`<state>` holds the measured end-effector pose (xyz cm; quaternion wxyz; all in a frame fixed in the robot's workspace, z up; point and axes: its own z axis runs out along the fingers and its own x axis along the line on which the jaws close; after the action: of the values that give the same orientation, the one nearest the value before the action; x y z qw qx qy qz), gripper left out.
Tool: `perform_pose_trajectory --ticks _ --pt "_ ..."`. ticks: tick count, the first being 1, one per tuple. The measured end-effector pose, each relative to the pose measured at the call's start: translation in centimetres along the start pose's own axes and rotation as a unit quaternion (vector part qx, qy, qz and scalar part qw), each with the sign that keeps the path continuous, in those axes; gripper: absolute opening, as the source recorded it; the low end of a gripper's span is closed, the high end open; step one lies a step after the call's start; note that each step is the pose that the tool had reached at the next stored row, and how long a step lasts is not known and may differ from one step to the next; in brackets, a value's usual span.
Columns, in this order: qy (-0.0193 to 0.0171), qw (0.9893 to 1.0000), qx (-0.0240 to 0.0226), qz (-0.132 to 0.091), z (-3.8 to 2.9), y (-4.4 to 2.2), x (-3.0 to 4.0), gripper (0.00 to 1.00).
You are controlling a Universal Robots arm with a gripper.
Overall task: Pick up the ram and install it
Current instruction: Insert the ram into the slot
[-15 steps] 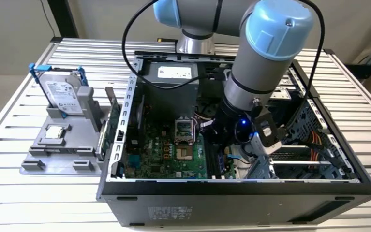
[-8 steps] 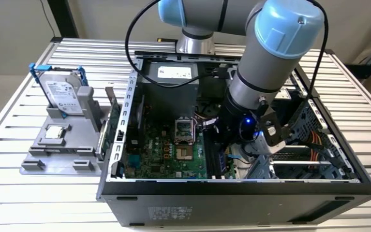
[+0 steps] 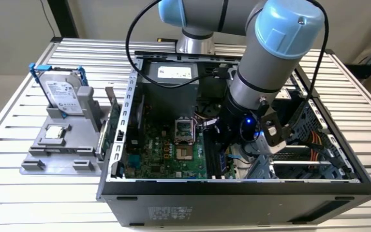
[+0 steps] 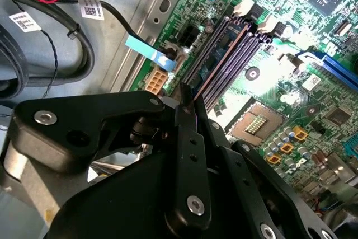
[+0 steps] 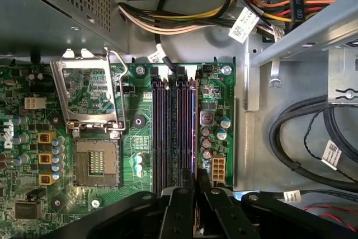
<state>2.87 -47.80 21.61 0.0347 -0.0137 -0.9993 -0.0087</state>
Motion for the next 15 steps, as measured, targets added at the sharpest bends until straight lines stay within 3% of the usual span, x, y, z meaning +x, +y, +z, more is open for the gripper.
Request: perform_pose_trajectory --ticks 15 --pt "0.0001 1.0 0.0004 -0.005 0.25 -0.03 0.05 0.0"
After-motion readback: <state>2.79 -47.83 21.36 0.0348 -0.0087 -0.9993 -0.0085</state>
